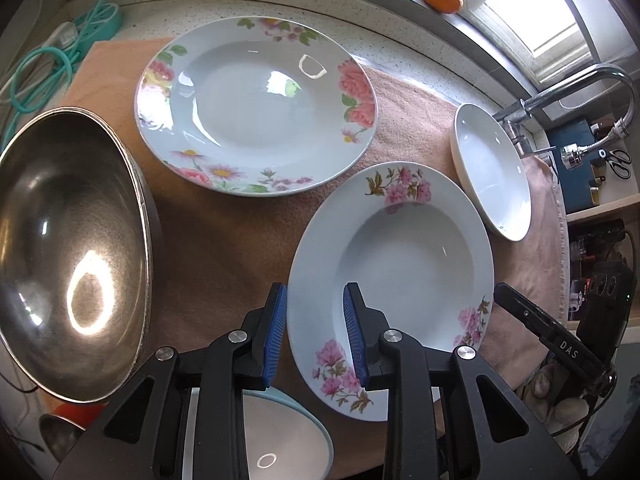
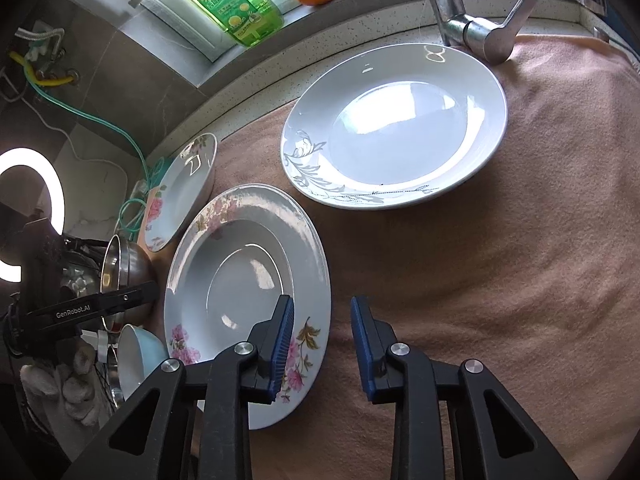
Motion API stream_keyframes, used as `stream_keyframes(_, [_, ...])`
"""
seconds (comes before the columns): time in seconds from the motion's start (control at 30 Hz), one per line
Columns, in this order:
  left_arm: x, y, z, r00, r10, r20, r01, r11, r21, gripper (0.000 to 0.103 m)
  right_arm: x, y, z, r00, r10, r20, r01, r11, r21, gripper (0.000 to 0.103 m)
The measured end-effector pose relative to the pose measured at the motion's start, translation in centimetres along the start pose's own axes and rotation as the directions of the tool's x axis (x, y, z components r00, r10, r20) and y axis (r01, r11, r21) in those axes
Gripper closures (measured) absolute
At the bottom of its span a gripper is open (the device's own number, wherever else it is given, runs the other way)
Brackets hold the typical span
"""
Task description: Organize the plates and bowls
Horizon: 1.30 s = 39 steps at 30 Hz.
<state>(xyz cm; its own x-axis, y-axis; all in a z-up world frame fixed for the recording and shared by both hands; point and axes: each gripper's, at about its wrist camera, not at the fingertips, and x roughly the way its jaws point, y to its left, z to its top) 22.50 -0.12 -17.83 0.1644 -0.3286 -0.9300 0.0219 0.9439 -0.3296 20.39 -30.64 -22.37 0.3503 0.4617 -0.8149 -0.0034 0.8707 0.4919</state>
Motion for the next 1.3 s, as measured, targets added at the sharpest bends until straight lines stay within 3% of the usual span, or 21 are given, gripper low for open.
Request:
stream_keyframes(0.57, [1.5,0.2,0.3,0.999,-0.015,-0.051,0.014,1.000,-0.017,0.076,1.7,-0.4,0.2,0.997,0.053,-0.054,-0.051,0.998,0.046,0.078])
stream_keyframes(0.63, [1.6,0.2,0.3,0.998,-0.012,-0.055,0.012,1.000,-0.013,0.080,1.8,-0.4,0.2,0.997,0.057,-0.060,-0.054,0.998,0.044,0.079])
stream_keyframes(1.3, [1.9,0.1,0.2,0.998,-0.011,-0.056,0.011,1.000,-0.001,0.080,2.6,-0.2,0.3,0.992,0.082,-0.091,-0.079,0.996,0.040,0.084])
